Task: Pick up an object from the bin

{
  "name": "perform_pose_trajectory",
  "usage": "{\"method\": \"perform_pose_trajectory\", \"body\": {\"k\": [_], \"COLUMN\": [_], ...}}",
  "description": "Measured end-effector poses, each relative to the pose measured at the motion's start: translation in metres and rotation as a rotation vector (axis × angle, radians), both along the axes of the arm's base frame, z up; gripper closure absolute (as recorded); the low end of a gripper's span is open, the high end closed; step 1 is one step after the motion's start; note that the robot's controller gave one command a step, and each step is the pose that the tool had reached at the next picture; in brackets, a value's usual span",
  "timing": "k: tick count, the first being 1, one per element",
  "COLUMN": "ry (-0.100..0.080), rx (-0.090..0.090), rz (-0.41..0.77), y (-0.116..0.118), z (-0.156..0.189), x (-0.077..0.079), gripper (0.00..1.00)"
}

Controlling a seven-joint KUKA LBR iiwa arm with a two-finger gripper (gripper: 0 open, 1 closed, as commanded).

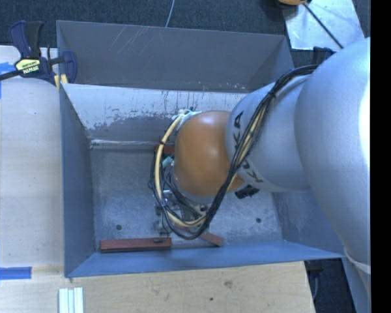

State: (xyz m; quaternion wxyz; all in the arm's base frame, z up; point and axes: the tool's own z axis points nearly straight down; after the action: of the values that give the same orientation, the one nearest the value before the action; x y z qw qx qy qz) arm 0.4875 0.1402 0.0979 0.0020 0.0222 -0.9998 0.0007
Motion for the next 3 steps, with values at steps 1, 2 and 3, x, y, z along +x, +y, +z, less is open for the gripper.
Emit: {"method": "perform_pose_trajectory", "body": {"k": [1, 2, 3], "ry": [-0.001, -0.01, -0.004], "rx": [0.001, 0.003, 0.002], "rz": [0.195, 0.104, 0.068], "y": [0.003, 0.0, 0.0], "z": [0.068, 0.086, 0.069], "x": [0.002, 0.004, 0.001], "gripper": [1.0, 1.0, 1.0]}}
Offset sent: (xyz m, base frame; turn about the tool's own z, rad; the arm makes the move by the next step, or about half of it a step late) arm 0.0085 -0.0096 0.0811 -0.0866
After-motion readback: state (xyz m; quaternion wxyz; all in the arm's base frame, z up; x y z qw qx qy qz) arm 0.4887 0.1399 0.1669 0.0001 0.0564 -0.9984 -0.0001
